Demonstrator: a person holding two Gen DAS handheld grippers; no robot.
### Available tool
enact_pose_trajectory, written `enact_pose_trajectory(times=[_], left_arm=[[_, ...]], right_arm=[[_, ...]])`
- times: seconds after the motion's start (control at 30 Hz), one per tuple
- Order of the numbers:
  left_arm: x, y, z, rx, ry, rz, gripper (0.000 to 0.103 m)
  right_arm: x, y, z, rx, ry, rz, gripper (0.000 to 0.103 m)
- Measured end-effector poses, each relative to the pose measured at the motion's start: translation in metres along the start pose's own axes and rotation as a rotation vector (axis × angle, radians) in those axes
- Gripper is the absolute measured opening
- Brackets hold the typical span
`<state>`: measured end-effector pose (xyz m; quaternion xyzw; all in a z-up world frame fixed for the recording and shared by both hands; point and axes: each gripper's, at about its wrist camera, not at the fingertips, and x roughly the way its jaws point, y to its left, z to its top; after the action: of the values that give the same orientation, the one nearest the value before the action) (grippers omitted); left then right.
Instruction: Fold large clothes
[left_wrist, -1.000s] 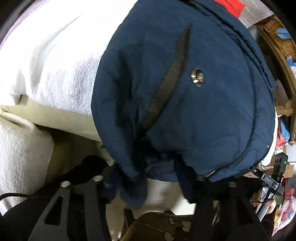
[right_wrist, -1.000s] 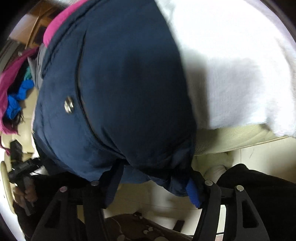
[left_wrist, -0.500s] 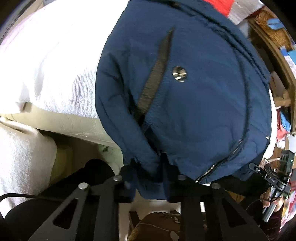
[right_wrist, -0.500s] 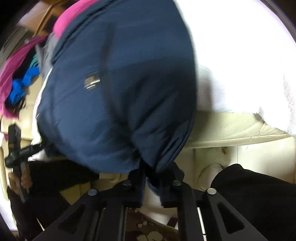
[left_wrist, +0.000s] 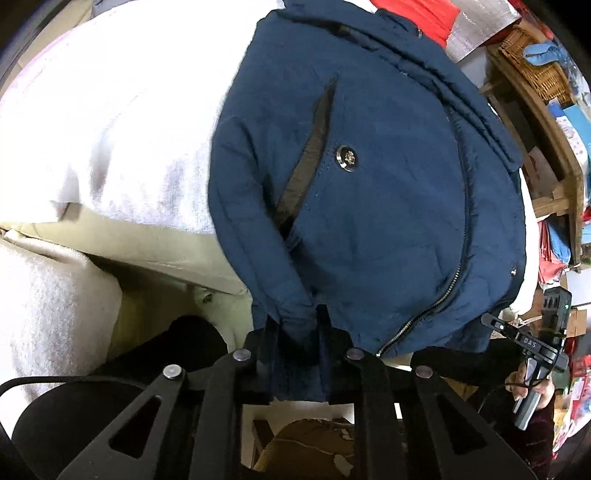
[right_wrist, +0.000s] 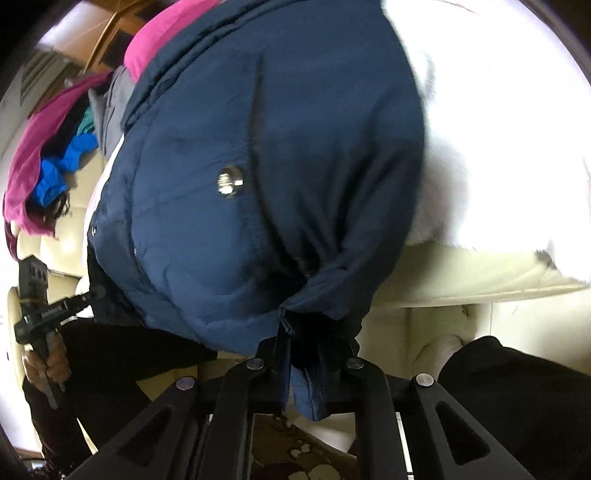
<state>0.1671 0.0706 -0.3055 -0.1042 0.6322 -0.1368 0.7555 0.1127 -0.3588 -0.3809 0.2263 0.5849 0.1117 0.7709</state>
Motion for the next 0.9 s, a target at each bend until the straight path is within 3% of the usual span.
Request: enact_pose_trajectory(times=[0.1,0.2,0.37,0.4,0.43,0.47,0.53,0.63,0.77,0.9], left_arm=[[0.012,-0.001,-0.002,-0.026,0.021,0.035,0.026],[0.025,0.004,-0.006,-0.073,0.056,0.019,0.055],[0.036,-0.002,-0.01,-0.06,0.07,0.027,0.061],[0.037,-0.002,-0.012,-0.055,0.068,0.025,0.061],[0.036,-0.003,-0.013,-0.05,0.06,0.018,0.059],[0.036,-0.006,-0.013,-0.048,0.055,0.012,0.059],[0.029,-0.01,-0.018,-0.039,0.038,-0.004,0.032],[0.023,-0.01,-0.019,-0.038,0.021,-0.022,0.019],[0.001,-0.011,-0.023,-0.01,-0.014,-0.068,0.017],[-0.036,0.0,-0.022,-0.005,-0.074,-0.16,0.016]], right_arm=[[-0.003,-0.004,-0.017,0.006,0.004,-0.049,0.028],[-0.001,-0.017,-0.024,0.0,-0.003,-0.114,0.037],[0.016,-0.032,-0.02,0.05,0.003,-0.09,0.046],[0.018,-0.036,-0.02,0.052,0.008,-0.067,0.043],[0.02,-0.036,-0.019,0.052,0.014,-0.045,0.03],[0.018,-0.035,-0.019,0.041,0.01,-0.031,0.024],[0.018,-0.022,-0.021,-0.014,-0.01,-0.063,0.014],[-0.001,-0.004,-0.03,-0.064,-0.039,-0.045,0.012],[-0.031,0.022,-0.04,-0.152,-0.086,0.018,0.011],[-0.062,0.036,-0.046,-0.201,-0.144,0.165,0.011]])
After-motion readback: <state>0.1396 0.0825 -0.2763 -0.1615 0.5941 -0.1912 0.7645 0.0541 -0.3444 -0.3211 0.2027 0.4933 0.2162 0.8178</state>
